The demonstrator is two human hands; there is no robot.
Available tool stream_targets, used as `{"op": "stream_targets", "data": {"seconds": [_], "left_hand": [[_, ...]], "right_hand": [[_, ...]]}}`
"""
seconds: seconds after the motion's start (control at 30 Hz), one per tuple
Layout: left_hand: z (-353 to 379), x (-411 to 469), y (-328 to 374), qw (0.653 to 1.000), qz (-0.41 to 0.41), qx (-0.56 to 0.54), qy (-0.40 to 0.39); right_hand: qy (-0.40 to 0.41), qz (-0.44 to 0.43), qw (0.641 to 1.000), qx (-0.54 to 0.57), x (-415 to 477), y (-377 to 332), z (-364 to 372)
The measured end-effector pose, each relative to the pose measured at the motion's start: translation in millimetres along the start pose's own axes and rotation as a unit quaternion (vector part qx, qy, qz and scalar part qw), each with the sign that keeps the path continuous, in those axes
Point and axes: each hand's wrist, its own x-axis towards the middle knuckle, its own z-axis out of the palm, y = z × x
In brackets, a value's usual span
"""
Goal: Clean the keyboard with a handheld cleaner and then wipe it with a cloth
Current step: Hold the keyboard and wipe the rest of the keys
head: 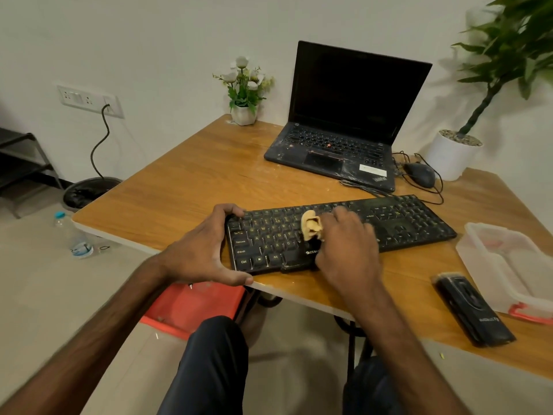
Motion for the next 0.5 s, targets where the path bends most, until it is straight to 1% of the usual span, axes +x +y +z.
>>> {"op": "stream_targets", "data": {"seconds": [0.07, 0.13, 0.2, 0.27, 0.3, 0.33, 0.4, 0.43, 0.5], "left_hand": [[0, 0, 1, 1.0, 0.0, 0.0, 0.002], [1, -1, 2, 1.0, -0.003, 0.0, 0.006], [2, -2, 3, 1.0, -0.008, -0.003, 0.012], [2, -3, 5, 1.0, -0.009, -0.013, 0.014], [2, -3, 4, 1.0, -0.008, -0.012, 0.013], [1, -3, 3, 1.0, -0.007, -0.008, 0.011], [0, -2, 0, 1.0, -0.003, -0.004, 0.007], [0, -2, -1, 1.0, -0.001, -0.004, 0.006], [0, -1, -2, 1.0, 0.002, 0.002, 0.006]], "right_hand": [[0.009, -0.041, 0.998, 0.046, -5, -26, 9], [0.035, -0.085, 0.992, 0.092, -8, -50, 13], [0.022, -0.143, 0.981, 0.128, -10, -68, 14], [0.017, -0.203, 0.973, 0.107, -14, -77, 17], [0.026, -0.213, 0.972, 0.091, -15, -75, 18], [0.042, -0.205, 0.974, 0.084, -13, -69, 18], [0.04, -0.157, 0.985, 0.061, -5, -42, 12], [0.029, -0.122, 0.991, 0.045, 0, -23, 9], [0.015, -0.025, 0.999, -0.014, 8, 16, -2]]}}
